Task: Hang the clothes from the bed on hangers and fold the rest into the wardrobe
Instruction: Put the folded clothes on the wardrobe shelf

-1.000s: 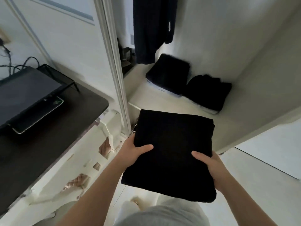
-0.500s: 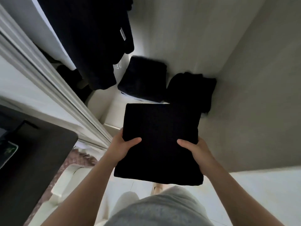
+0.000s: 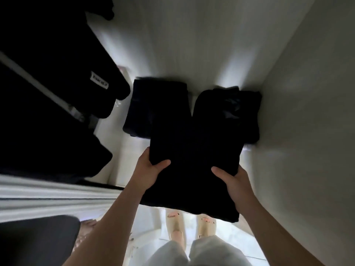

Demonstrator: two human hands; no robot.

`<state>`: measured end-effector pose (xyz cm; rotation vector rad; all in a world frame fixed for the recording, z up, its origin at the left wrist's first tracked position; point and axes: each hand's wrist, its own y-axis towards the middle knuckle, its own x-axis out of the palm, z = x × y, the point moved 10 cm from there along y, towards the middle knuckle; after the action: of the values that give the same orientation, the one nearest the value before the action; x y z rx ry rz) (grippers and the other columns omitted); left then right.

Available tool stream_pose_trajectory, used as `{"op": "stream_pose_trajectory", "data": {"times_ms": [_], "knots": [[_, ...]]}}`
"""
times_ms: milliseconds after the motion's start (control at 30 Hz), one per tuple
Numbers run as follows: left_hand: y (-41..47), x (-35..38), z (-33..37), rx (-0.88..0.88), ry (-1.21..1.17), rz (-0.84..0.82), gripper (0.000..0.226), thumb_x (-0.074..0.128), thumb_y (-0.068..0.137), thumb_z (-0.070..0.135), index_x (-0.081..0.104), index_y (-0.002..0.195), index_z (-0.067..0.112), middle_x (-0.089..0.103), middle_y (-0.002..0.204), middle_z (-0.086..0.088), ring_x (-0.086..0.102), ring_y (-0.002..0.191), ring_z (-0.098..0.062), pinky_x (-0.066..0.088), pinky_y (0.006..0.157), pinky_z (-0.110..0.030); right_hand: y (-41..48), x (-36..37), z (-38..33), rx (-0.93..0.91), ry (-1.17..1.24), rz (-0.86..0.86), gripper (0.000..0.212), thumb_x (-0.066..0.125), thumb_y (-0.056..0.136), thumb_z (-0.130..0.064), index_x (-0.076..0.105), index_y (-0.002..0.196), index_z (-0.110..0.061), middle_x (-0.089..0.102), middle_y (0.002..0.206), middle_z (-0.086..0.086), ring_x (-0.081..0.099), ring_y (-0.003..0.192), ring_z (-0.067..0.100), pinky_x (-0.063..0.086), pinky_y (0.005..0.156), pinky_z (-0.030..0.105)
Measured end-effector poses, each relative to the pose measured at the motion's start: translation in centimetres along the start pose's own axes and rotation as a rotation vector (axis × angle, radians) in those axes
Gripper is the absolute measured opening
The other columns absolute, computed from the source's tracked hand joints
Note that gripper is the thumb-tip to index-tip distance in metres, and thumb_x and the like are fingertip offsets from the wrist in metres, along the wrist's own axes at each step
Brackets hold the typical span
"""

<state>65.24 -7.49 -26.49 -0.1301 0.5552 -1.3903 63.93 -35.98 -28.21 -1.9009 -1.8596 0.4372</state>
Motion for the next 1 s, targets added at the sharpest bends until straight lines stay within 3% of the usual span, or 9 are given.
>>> {"op": "stream_pose_trajectory", "data": {"times_ms": [100,267,467,567,700,800,867,900,1000], "knots": [[5.1,-0.6,1.1,0.043,0.042,-0.007,0.056,0.081,0.083,0.020,0.055,0.133,0.024,0.067,0.116,0.010,0.064,0.106,-0.002,0.050,0.080,-0.010,4.1,1.5,-1.2,-0.011,0.012,0.007,0.029,0.084,0.079,-0.023,0.071,0.104,-0.030,0.077,0.098,-0.002,0.075,0.089,0.018,0.055,0.075,0.031],[13.3,-3.7,3.1,0.128,0.104,0.051,0.050,0.075,0.089,0.017,0.053,0.130,0.033,0.064,0.115,0.018,0.061,0.100,0.012,0.044,0.081,-0.008,12.1,6.0,-4.2,-0.064,0.043,-0.033,0.042,0.086,0.076,-0.027,0.069,0.115,-0.029,0.077,0.104,-0.005,0.074,0.094,0.017,0.057,0.079,0.032],[20.8,-9.2,5.8,0.205,0.297,0.318,0.044,0.068,0.092,0.009,0.053,0.133,0.010,0.061,0.118,0.000,0.059,0.114,-0.021,0.040,0.081,-0.009,20.7,13.3,-7.0,-0.122,0.061,-0.148,0.036,0.080,0.085,-0.019,0.067,0.117,-0.026,0.076,0.103,-0.007,0.074,0.092,0.014,0.059,0.072,0.024],[23.7,-10.9,6.0,0.211,0.407,0.449,0.044,0.066,0.093,0.012,0.050,0.134,0.013,0.065,0.123,-0.008,0.060,0.116,-0.032,0.041,0.089,-0.028,24.6,16.2,-7.2,-0.132,0.028,-0.178,0.042,0.078,0.087,-0.023,0.062,0.125,-0.031,0.075,0.105,-0.011,0.073,0.093,0.009,0.059,0.071,0.020],[27.1,-11.0,4.1,0.173,0.487,0.474,0.056,0.062,0.095,0.013,0.037,0.145,0.019,0.064,0.128,-0.015,0.060,0.116,-0.040,0.042,0.087,-0.034,29.0,17.9,-4.9,-0.074,-0.154,-0.175,0.067,0.071,0.092,-0.035,0.037,0.149,-0.027,0.060,0.133,-0.005,0.061,0.119,0.018,0.053,0.098,0.036],[28.6,-10.1,2.5,0.176,0.595,0.475,0.059,0.056,0.097,0.020,0.028,0.148,0.021,0.062,0.131,-0.015,0.060,0.114,-0.042,0.047,0.088,-0.046,30.9,17.6,-3.6,-0.063,-0.276,-0.147,0.076,0.072,0.089,-0.041,0.028,0.149,-0.025,0.056,0.134,-0.003,0.057,0.123,0.024,0.050,0.090,0.031],[28.9,-9.5,2.0,0.178,0.661,0.493,0.064,0.052,0.099,0.023,0.019,0.154,0.021,0.052,0.143,-0.014,0.054,0.123,-0.041,0.045,0.093,-0.050,31.4,17.3,-3.4,-0.067,-0.369,-0.117,0.079,0.073,0.087,-0.046,0.026,0.146,-0.024,0.054,0.125,-0.005,0.058,0.122,0.026,0.049,0.079,0.027],[28.8,-9.2,1.9,0.162,0.723,0.515,0.069,0.051,0.100,0.025,0.013,0.157,0.020,0.043,0.151,-0.013,0.048,0.130,-0.040,0.042,0.100,-0.052,31.2,17.0,-3.6,-0.073,-0.428,-0.086,0.083,0.074,0.085,-0.049,0.024,0.146,-0.022,0.053,0.127,-0.003,0.056,0.124,0.029,0.050,0.081,0.031],[27.0,-8.2,2.5,0.179,0.885,0.602,0.078,0.052,0.098,0.024,0.005,0.160,0.017,0.018,0.165,-0.010,0.028,0.145,-0.037,0.029,0.116,-0.053,28.6,15.6,-7.4,-0.352,-0.805,0.181,0.110,0.076,0.078,-0.055,0.008,0.157,-0.020,0.034,0.152,0.013,0.037,0.138,0.037,0.039,0.108,0.051]]}}
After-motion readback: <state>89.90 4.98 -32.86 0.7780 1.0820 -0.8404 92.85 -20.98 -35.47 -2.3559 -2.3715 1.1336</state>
